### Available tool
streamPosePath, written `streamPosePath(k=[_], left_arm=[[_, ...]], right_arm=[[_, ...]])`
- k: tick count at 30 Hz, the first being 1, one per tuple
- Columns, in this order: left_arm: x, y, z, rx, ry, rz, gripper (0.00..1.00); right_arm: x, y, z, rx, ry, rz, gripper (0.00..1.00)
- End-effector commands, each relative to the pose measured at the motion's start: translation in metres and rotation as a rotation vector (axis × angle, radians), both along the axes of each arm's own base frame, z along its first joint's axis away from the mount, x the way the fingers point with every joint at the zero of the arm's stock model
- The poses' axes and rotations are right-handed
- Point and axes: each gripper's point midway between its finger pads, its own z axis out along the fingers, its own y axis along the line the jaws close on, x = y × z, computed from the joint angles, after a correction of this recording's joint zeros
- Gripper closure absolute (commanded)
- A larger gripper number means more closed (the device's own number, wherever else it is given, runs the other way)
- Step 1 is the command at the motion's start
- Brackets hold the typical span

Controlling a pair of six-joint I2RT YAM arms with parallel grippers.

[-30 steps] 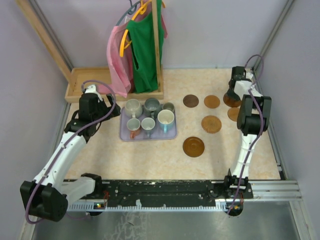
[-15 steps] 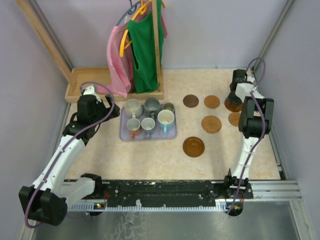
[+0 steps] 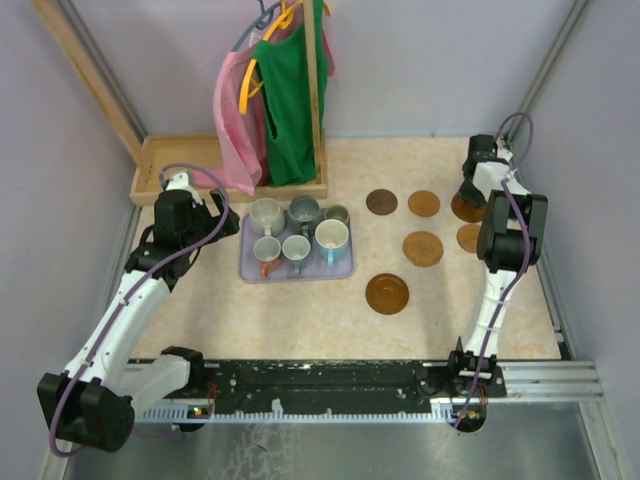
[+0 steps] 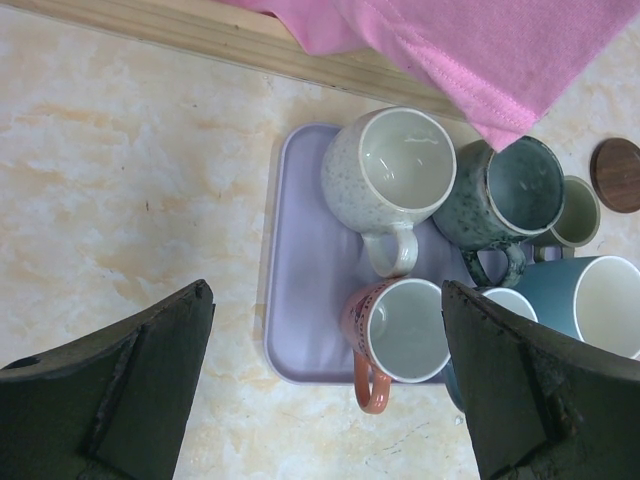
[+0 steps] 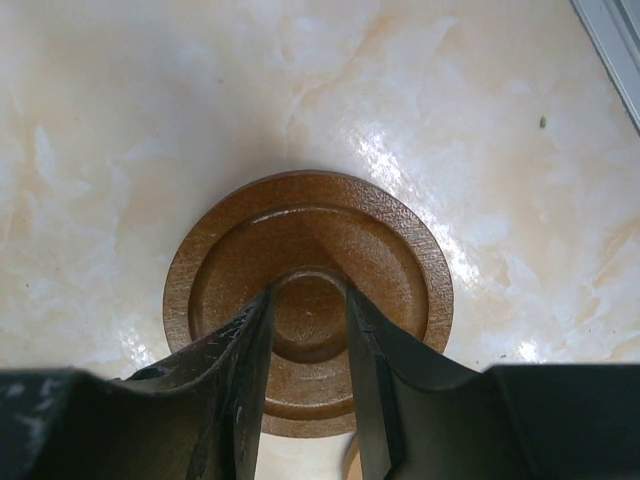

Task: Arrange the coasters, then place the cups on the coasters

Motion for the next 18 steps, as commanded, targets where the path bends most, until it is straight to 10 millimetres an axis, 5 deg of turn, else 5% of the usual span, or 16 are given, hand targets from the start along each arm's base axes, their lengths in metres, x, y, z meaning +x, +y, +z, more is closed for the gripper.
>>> streamPosePath(k=[1, 12, 18], left_arm=[[0.002, -0.002, 0.010, -0.007, -0.025, -0.006, 0.00], [0.003, -0.003, 0.007, -0.013, -0.013, 0.000, 0.00], [0.003, -0.002, 0.008, -0.015, -0.021, 0.001, 0.00]], right_arm=[[0.014, -0.016, 0.007, -0.029, -0.024, -0.015, 0.63], [0.020, -0.012, 0.012, -0.004, -0.039, -0.004, 0.63], [0.021, -0.006, 0.039, -0.014, -0.093, 0.006, 0.61]])
